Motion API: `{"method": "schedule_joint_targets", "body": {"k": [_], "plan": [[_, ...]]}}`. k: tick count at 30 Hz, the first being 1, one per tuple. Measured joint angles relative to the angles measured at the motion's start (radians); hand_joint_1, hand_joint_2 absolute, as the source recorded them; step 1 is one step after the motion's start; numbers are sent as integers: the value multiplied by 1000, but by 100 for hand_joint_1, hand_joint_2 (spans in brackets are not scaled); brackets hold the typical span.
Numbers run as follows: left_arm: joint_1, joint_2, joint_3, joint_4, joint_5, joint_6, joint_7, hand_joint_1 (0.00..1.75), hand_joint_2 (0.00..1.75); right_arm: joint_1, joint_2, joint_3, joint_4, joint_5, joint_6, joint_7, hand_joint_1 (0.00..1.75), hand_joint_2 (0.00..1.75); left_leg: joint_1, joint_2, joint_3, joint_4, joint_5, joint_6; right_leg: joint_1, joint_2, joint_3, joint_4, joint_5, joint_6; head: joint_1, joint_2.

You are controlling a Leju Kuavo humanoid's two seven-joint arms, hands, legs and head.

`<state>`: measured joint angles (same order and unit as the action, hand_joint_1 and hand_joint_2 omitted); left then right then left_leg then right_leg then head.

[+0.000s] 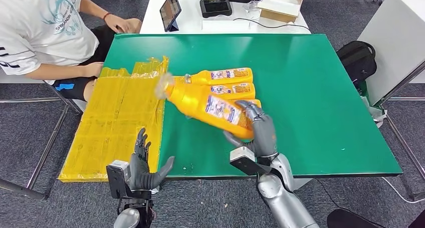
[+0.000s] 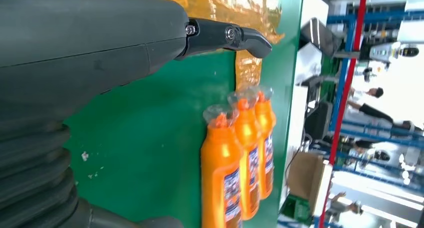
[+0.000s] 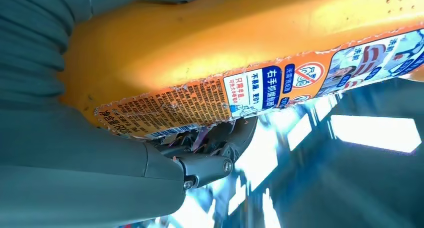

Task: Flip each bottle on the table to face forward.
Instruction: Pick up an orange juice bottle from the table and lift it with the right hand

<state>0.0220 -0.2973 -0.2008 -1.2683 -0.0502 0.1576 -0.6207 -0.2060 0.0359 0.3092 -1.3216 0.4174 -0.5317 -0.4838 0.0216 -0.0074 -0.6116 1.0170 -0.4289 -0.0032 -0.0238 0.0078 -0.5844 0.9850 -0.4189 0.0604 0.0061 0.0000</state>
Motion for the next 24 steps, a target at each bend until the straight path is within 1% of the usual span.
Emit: {"method": "schedule_joint_targets", "body": {"k": [2, 4, 7, 9, 11, 16, 21, 24], "plan": [[0, -1, -2, -6, 23, 7, 0, 0, 175, 33, 26, -34, -83, -36, -47, -33, 175, 175, 0, 0, -1, 0, 0, 0, 0, 0, -1, 0, 0, 0, 0, 0], [-1, -1, -5, -12, 40, 11, 1, 0, 175, 57, 45, -66, -133, -74, -75, -71, 175, 175, 0, 0, -2, 0, 0, 0, -1, -1, -1, 0, 0, 0, 0, 0], [0, -1, -14, -25, 62, 9, 2, 0, 175, 81, 68, -102, -169, -114, -99, -129, 175, 175, -2, 0, -2, 0, 0, 0, -3, 0, -1, 0, 0, 0, 0, 0], [0, -1, -25, -37, 80, -5, 6, 0, 175, 89, 79, -114, -179, -120, -101, -146, 175, 175, -2, 0, -2, 0, 0, 0, -3, 0, -1, 0, 0, 1, 0, 0], [1, -1, -37, -53, 103, -33, 14, 0, 175, 94, 85, -119, -180, -123, -78, -144, 175, 175, -2, 0, -2, 0, 0, 0, -3, -1, -1, 0, 0, 1, 0, 0], [4, 2, -76, -102, 152, -116, 24, 0, 175, 106, 92, -120, -145, -115, 32, -136, 175, 175, -2, 0, -2, 0, 0, 0, -2, -1, -2, 0, 0, 1, 0, 0], [5, 7, -101, -135, 168, -147, 25, 0, 175, 116, 103, -113, -98, -101, 85, -142, 175, 175, -2, -1, -3, 0, 0, 0, -2, -1, -2, 0, 0, 1, 0, 0], [5, 10, -112, -149, 174, -158, 25, 0, 175, 124, 113, -104, -68, -92, 99, -143, 175, 175, -2, -1, -4, 0, 0, 0, -2, -1, -3, 0, 0, 1, 0, 0]]}}
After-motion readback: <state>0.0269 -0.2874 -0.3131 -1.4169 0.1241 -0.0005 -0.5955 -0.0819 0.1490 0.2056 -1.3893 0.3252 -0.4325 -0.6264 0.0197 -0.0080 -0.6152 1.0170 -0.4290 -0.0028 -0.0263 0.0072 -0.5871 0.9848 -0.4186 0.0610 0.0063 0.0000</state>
